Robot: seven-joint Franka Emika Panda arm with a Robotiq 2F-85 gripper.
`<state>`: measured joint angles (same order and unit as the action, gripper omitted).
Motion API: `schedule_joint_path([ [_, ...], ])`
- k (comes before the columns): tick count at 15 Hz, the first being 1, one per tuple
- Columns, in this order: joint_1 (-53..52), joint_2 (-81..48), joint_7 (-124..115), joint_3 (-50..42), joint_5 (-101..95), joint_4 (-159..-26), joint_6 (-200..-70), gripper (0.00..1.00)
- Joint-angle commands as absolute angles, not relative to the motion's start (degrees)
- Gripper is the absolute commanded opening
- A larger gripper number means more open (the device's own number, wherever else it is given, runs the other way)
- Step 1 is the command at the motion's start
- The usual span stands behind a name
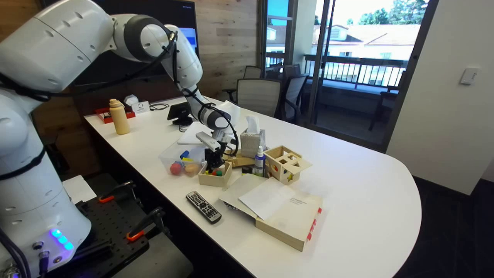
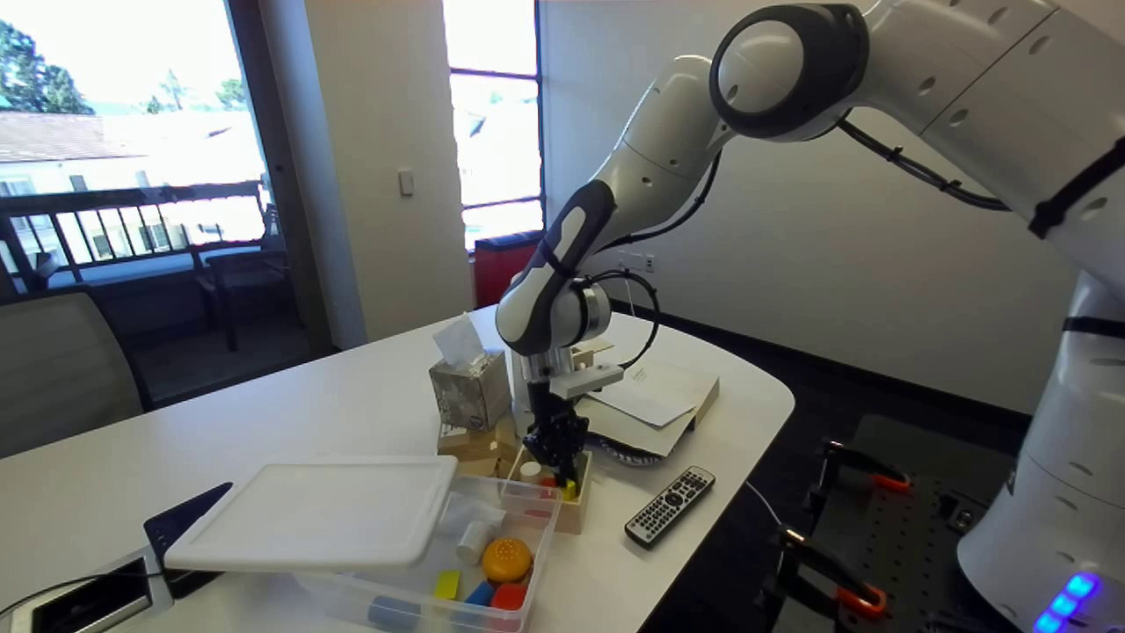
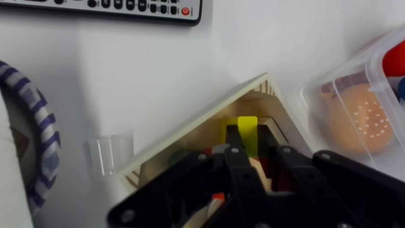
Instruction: Take three blocks out of the wooden box and put them in the clear box on the left.
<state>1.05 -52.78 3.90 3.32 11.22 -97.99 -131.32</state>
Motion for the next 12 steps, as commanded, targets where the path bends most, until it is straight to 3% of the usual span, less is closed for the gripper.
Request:
schedule_joint_path([
  [1,1.30,-48.53,1.28,3.74,11.35,-98.78,-128.66,0.05],
  [12,-1.87,-37.93,0.80,7.86,12.25,-98.54,-125.76,0.05],
])
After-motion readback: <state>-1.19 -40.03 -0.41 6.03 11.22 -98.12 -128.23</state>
